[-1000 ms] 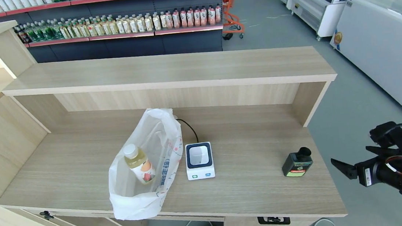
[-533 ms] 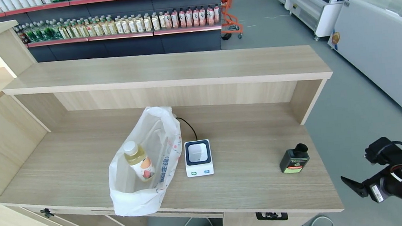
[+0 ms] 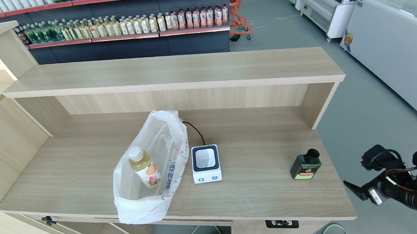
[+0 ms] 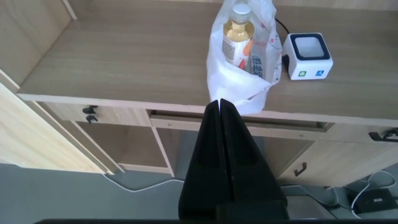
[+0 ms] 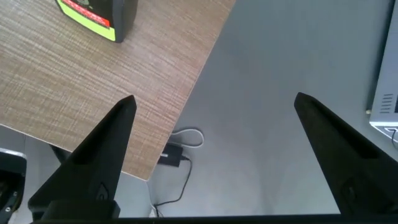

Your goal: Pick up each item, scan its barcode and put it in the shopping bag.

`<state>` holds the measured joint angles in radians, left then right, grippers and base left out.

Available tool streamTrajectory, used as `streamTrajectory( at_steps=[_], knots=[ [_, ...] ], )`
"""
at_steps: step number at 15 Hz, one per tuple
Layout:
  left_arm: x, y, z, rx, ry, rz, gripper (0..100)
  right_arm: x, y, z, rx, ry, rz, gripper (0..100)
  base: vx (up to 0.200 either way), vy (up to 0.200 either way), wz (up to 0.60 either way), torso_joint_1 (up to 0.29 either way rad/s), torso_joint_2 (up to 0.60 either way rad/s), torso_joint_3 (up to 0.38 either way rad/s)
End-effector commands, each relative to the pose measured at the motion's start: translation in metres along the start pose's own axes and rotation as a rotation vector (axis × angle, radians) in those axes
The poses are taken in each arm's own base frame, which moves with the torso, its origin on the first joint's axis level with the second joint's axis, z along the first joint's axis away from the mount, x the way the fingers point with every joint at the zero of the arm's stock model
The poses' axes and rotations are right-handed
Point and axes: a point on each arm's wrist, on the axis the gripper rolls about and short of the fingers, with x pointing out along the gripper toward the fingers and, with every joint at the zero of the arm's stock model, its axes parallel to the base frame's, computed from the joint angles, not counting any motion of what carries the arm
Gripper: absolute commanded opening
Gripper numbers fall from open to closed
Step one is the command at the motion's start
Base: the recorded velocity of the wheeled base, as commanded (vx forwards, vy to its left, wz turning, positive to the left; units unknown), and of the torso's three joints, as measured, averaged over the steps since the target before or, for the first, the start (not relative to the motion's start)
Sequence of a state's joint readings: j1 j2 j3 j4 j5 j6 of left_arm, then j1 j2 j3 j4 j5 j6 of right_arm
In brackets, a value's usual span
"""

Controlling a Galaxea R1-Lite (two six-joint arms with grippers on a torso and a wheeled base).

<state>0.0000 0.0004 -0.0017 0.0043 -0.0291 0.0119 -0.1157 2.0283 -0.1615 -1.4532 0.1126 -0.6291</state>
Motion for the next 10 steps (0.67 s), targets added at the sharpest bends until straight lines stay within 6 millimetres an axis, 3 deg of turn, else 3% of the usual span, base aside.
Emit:
streamTrajectory(
  at_steps=[1, 3, 10],
  knots=[
    [0.0, 0.0, 0.0, 0.0, 0.0, 0.0, 0, 0.02, 0.011, -0.012, 0.0, 0.032, 0.048, 100, 0.0, 0.0, 0.0, 0.0, 0.0, 0.0],
    [0.0, 0.0, 0.0, 0.0, 0.0, 0.0, 0, 0.025, 0.015, -0.012, 0.002, 0.027, 0.07, 100, 0.0, 0.0, 0.0, 0.0, 0.0, 0.0],
    [0.0, 0.0, 0.0, 0.0, 0.0, 0.0, 0, 0.071, 0.034, 0.015, 0.005, -0.123, 0.144, 100, 0.0, 0.0, 0.0, 0.0, 0.0, 0.0]
  ],
)
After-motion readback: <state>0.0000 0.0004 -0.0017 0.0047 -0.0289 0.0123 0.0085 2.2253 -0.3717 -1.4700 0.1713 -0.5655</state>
